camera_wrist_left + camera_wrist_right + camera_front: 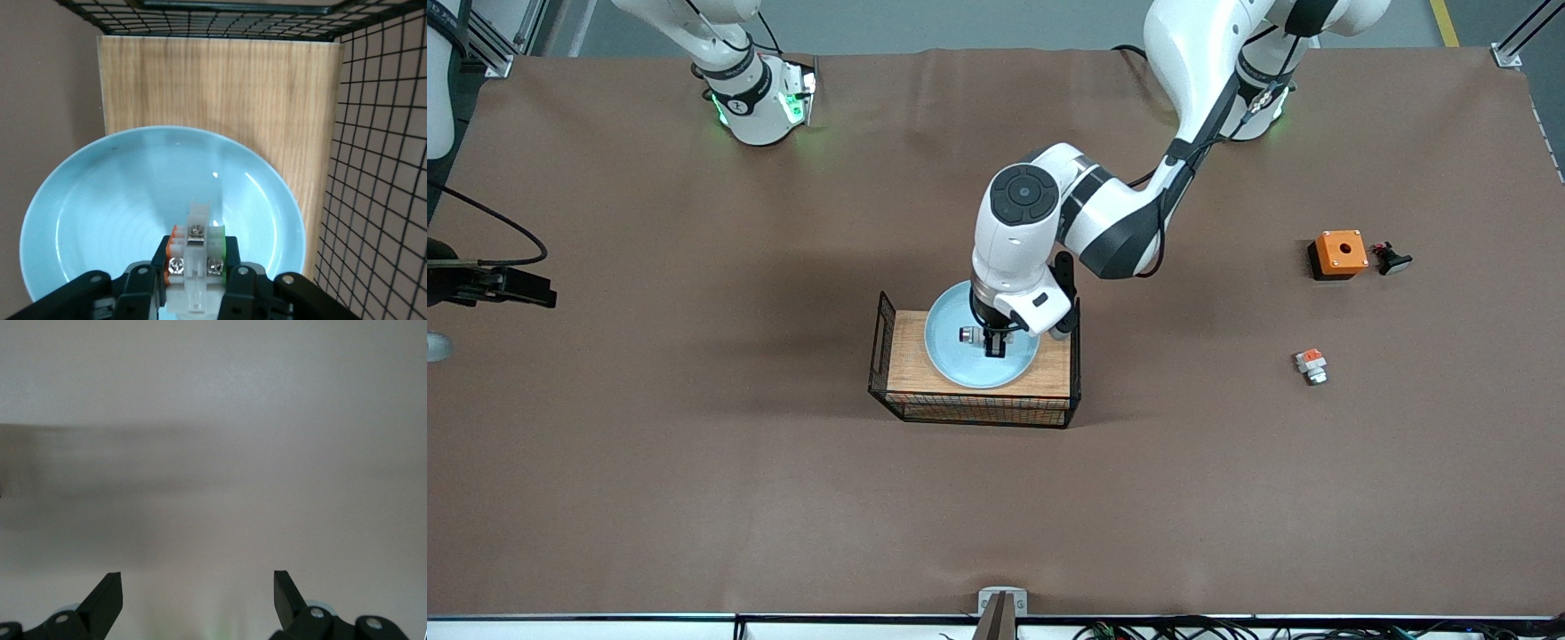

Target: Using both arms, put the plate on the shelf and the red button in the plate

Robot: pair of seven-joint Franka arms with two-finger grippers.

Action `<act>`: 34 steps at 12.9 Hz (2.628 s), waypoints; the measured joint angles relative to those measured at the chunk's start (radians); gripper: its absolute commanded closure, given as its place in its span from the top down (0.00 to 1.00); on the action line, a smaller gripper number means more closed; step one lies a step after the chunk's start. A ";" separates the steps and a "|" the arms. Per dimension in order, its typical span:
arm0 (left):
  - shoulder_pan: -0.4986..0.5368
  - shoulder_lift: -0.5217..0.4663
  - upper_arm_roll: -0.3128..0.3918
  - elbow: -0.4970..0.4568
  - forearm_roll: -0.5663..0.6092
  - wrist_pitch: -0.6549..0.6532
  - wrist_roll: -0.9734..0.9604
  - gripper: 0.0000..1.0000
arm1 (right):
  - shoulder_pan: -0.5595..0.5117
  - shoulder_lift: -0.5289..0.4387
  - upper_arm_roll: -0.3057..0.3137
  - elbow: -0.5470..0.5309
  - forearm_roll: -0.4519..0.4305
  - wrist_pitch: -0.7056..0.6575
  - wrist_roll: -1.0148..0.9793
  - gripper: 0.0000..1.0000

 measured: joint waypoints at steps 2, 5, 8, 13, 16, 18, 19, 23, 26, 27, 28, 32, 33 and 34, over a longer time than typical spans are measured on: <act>0.001 0.008 0.003 0.000 0.000 0.015 0.000 0.29 | 0.002 0.000 0.006 0.000 0.000 0.002 0.000 1.00; 0.002 0.020 0.003 0.002 0.000 0.048 0.000 0.31 | 0.002 0.000 0.008 0.001 0.001 0.003 0.000 1.00; 0.002 0.023 0.003 0.002 0.000 0.054 0.000 0.66 | -0.007 -0.025 0.006 0.015 0.034 -0.045 0.000 1.00; 0.004 0.017 0.004 0.026 0.000 0.068 0.004 1.00 | -0.009 -0.119 0.012 0.016 0.038 -0.089 0.000 1.00; 0.014 -0.066 0.009 0.054 0.001 0.056 0.006 1.00 | -0.008 -0.157 0.016 -0.004 0.049 -0.092 0.000 1.00; 0.034 -0.164 0.012 0.056 0.003 -0.033 0.017 1.00 | -0.009 -0.184 0.016 -0.040 0.074 -0.092 0.002 1.00; 0.050 -0.211 0.012 0.055 0.003 -0.095 0.048 1.00 | -0.009 -0.203 0.015 -0.064 0.084 -0.092 0.006 1.00; 0.140 -0.357 0.012 0.051 -0.026 -0.425 0.357 1.00 | 0.065 -0.282 -0.065 -0.152 0.096 -0.079 0.015 1.00; 0.258 -0.436 0.012 0.042 -0.076 -0.642 0.678 1.00 | 0.128 -0.362 -0.130 -0.263 0.098 -0.011 0.015 1.00; 0.303 -0.463 0.013 0.035 -0.080 -0.695 0.784 1.00 | 0.129 -0.385 -0.132 -0.291 0.098 -0.001 0.015 1.00; 0.349 -0.492 0.013 0.023 -0.082 -0.735 0.886 1.00 | 0.130 -0.400 -0.133 -0.308 0.098 0.004 0.015 1.00; 0.513 -0.627 0.014 -0.105 -0.085 -0.797 1.232 1.00 | 0.130 -0.415 -0.140 -0.328 0.098 0.013 0.016 1.00; 0.554 -0.658 0.015 -0.148 -0.085 -0.797 1.322 1.00 | 0.130 -0.414 -0.141 -0.328 0.098 0.015 0.016 1.00; 0.595 -0.680 0.016 -0.185 -0.085 -0.798 1.416 1.00 | 0.130 -0.415 -0.141 -0.328 0.098 0.017 0.016 1.00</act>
